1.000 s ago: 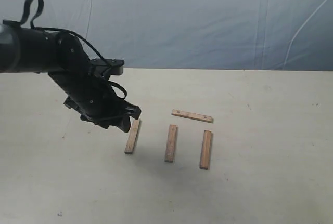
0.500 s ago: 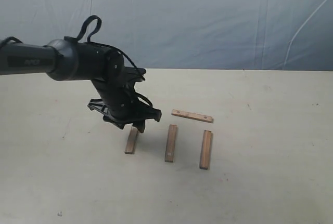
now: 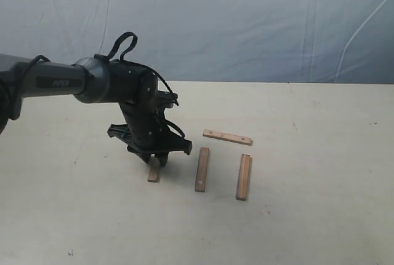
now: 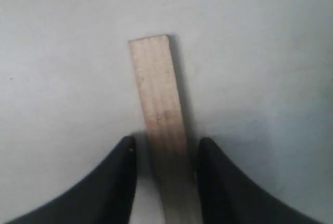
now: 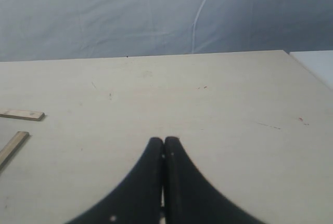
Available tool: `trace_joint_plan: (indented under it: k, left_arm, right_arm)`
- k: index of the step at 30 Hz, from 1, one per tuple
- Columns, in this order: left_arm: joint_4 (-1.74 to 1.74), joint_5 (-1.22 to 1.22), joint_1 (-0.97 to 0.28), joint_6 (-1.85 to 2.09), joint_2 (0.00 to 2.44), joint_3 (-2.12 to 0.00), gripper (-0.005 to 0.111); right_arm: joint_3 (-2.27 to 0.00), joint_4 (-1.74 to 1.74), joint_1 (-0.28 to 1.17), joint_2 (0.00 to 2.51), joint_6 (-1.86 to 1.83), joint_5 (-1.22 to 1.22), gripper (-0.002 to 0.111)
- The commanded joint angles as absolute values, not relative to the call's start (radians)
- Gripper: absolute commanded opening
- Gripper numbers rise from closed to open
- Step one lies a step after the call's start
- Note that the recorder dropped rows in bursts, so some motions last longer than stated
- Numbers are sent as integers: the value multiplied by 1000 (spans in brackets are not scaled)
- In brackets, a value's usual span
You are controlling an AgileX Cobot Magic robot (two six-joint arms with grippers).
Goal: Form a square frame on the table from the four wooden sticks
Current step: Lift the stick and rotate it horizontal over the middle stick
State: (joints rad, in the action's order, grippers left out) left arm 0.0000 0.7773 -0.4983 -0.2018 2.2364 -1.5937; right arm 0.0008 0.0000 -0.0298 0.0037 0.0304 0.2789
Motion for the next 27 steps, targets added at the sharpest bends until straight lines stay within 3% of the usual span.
trace_joint_plan:
  k: [1, 8, 21, 27]
  left_arm:
    - [0, 815, -501, -189, 2250, -1596, 0]
    - [-8, 857, -501, 178, 2154, -1629, 0]
    - [-404, 1117, -501, 1508, 2042, -1602, 0]
    - [-383, 1079, -514, 1597, 2082, -1582, 0]
  right_arm:
    - [0, 0, -29, 0, 27, 273, -1]
    - [0, 0, -29, 0, 27, 273, -1]
    - [0, 0, -29, 0, 27, 277, -1]
    - [0, 0, -29, 0, 27, 277, -1]
